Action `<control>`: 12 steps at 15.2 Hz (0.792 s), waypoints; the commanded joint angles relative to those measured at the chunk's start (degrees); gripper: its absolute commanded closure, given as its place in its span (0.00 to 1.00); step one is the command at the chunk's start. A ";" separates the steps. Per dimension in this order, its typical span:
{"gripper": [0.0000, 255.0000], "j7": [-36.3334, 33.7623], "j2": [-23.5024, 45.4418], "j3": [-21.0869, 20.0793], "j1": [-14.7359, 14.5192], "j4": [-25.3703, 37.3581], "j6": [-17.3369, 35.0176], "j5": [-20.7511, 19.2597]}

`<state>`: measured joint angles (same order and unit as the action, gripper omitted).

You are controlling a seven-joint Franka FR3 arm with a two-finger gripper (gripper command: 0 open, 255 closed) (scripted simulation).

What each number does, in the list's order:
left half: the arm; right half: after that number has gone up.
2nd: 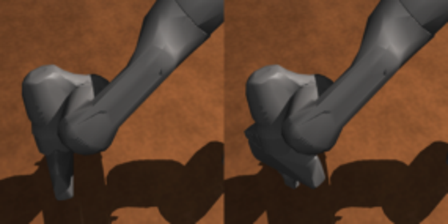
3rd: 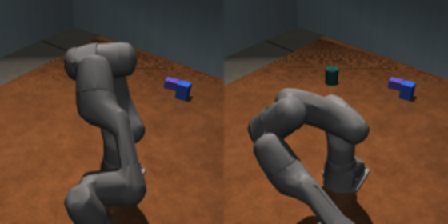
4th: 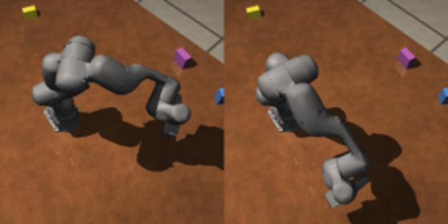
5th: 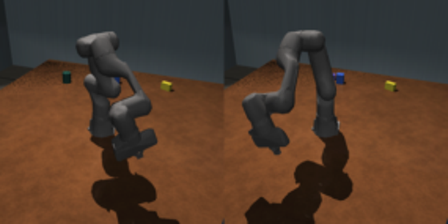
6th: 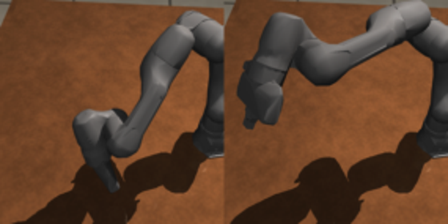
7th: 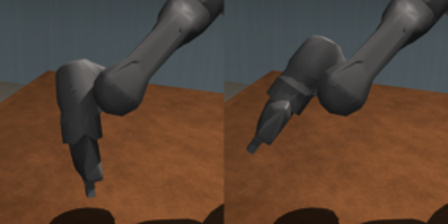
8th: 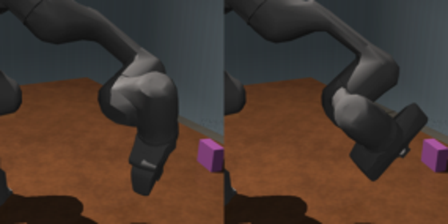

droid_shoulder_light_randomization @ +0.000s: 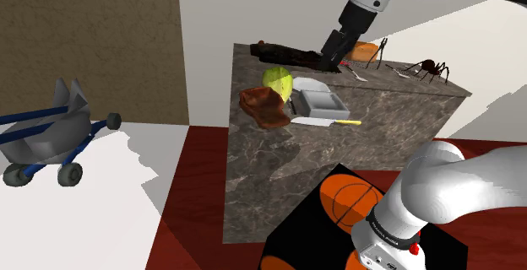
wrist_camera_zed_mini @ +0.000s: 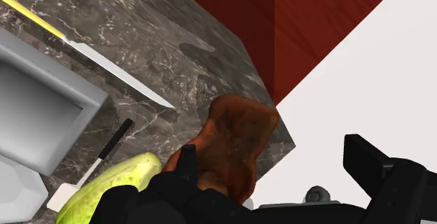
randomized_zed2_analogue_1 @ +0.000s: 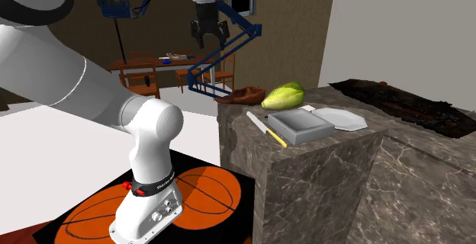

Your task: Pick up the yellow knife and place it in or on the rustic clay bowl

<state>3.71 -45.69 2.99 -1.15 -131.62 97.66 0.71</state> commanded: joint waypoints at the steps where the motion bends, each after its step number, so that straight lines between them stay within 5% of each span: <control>1: 0.00 0.00 0.00 0.00 0.00 0.00 0.00 0.00; 12: 0.00 24.57 -1.37 12.05 -1.05 -15.69 11.77 -10.43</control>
<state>25.56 -47.82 13.58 -2.17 -146.30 107.80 -8.47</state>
